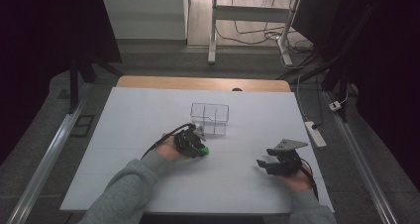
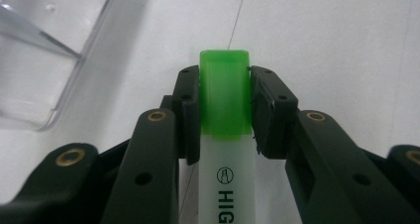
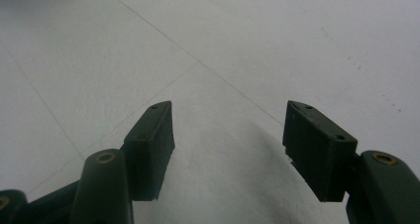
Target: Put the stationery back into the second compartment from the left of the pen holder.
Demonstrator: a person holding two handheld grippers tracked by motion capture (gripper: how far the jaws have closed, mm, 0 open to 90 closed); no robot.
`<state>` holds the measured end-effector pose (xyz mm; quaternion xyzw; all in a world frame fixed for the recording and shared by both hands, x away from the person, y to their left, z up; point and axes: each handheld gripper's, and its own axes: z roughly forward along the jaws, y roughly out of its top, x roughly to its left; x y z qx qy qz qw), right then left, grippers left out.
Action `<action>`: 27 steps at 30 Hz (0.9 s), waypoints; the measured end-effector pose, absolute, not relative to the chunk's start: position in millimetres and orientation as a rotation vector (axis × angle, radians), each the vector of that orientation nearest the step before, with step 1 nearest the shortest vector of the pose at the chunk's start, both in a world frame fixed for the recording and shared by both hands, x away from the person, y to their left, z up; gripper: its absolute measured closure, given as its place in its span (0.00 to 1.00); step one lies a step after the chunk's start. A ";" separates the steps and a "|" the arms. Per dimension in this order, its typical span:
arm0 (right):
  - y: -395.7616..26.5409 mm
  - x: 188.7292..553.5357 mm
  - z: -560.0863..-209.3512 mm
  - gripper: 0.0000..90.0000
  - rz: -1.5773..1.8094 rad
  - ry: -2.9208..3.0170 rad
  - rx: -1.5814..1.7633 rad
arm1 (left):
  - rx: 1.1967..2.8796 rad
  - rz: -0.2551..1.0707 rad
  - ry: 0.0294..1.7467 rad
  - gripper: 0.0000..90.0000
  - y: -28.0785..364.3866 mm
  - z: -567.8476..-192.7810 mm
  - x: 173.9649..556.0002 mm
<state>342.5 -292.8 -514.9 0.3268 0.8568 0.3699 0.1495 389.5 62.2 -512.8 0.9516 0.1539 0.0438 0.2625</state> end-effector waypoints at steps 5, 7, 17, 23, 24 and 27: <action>-292.6 342.6 -515.0 0.40 1.054 2.464 0.940 | 2.519 0.116 0.449 0.74 75.2 -504.0 389.8; -292.8 342.7 -515.0 0.40 1.057 2.464 0.940 | 2.499 0.116 0.460 0.74 80.2 -500.5 389.5; -293.0 342.7 -514.8 0.40 1.062 2.461 0.941 | 2.414 0.145 0.499 0.74 102.8 -482.4 384.9; -293.1 342.5 -514.5 0.40 1.063 2.457 0.941 | 2.359 0.165 0.520 0.74 112.0 -474.0 382.4; -293.2 342.5 -514.3 0.40 1.060 2.457 0.940 | 2.350 0.170 0.523 0.74 113.5 -472.8 382.2; -293.2 342.4 -514.0 0.39 1.060 2.454 0.939 | 2.319 0.179 0.541 0.74 117.8 -469.3 381.1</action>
